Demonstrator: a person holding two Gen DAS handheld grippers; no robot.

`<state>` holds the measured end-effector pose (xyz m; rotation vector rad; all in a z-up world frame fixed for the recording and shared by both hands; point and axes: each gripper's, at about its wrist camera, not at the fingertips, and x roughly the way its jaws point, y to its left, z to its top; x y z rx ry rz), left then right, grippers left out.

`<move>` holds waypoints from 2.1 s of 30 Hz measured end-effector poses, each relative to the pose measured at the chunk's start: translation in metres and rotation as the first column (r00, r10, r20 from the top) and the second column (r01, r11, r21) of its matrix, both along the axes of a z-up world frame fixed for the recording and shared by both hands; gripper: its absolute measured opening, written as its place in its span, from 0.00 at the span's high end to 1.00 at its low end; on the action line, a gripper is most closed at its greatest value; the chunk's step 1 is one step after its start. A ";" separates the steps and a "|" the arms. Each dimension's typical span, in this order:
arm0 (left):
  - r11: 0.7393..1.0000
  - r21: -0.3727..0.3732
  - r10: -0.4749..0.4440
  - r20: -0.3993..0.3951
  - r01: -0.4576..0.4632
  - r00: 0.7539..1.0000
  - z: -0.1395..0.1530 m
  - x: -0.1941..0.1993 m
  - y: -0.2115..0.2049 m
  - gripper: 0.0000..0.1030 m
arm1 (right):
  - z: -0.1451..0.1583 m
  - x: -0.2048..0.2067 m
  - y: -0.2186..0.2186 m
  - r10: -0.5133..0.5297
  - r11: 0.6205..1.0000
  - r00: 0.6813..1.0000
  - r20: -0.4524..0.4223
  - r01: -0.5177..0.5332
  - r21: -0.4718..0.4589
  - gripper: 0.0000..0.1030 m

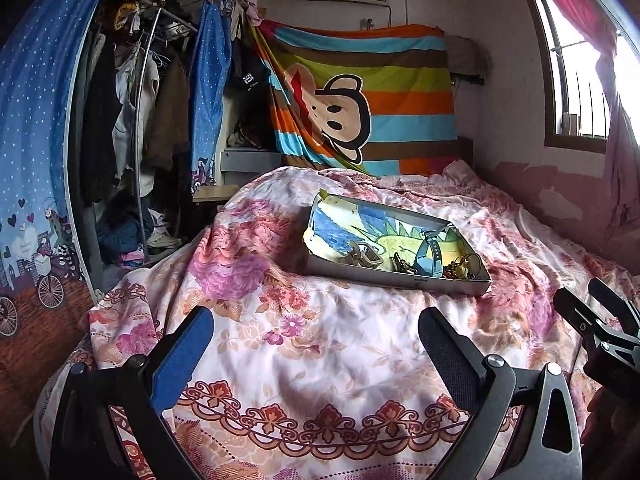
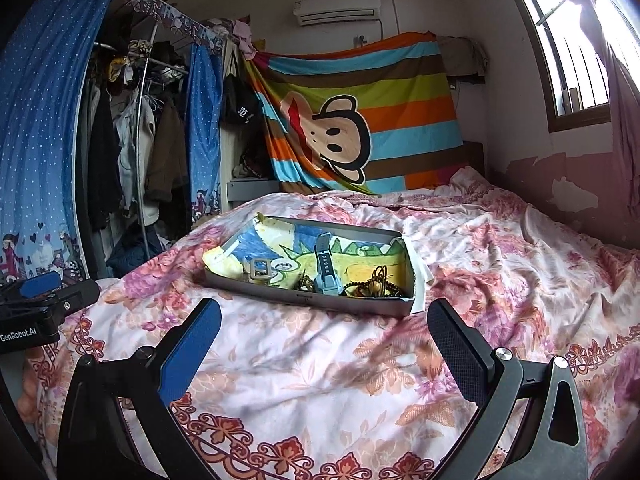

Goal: Organize jewelry

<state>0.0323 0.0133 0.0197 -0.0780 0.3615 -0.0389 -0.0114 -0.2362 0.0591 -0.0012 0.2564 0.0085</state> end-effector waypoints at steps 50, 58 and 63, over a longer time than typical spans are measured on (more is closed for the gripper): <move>1.000 0.015 -0.002 0.003 0.002 1.000 -0.001 0.000 -0.001 0.00 | -0.004 -0.004 0.007 0.012 1.000 1.000 -0.004 -0.012 -0.005 0.02; 1.000 0.017 -0.002 0.004 0.002 1.000 -0.001 -0.001 -0.001 0.00 | -0.004 -0.003 0.006 0.013 1.000 1.000 -0.007 -0.013 -0.004 0.02; 1.000 0.016 -0.002 0.004 0.002 1.000 -0.001 -0.001 -0.001 0.00 | -0.004 -0.003 0.007 0.014 1.000 1.000 -0.009 -0.014 -0.004 0.02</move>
